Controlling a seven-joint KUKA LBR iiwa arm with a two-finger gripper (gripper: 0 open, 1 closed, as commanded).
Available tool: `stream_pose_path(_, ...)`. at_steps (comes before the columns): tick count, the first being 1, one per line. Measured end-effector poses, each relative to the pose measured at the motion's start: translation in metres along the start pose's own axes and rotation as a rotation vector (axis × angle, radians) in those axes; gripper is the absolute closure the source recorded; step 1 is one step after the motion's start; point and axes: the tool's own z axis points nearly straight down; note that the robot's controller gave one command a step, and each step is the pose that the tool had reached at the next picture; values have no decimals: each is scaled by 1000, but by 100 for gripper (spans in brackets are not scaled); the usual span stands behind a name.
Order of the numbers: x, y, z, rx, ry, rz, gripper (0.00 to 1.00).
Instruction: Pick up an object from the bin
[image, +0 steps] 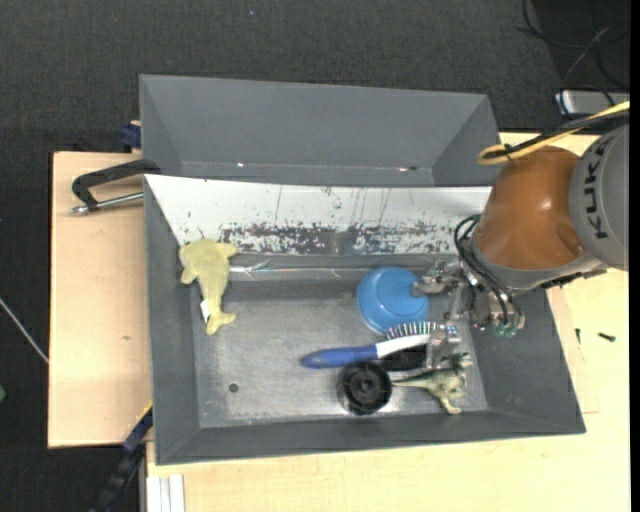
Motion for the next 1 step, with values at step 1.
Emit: stream_pose_path(1, 2, 34, 15, -1, -16, -117, 0)
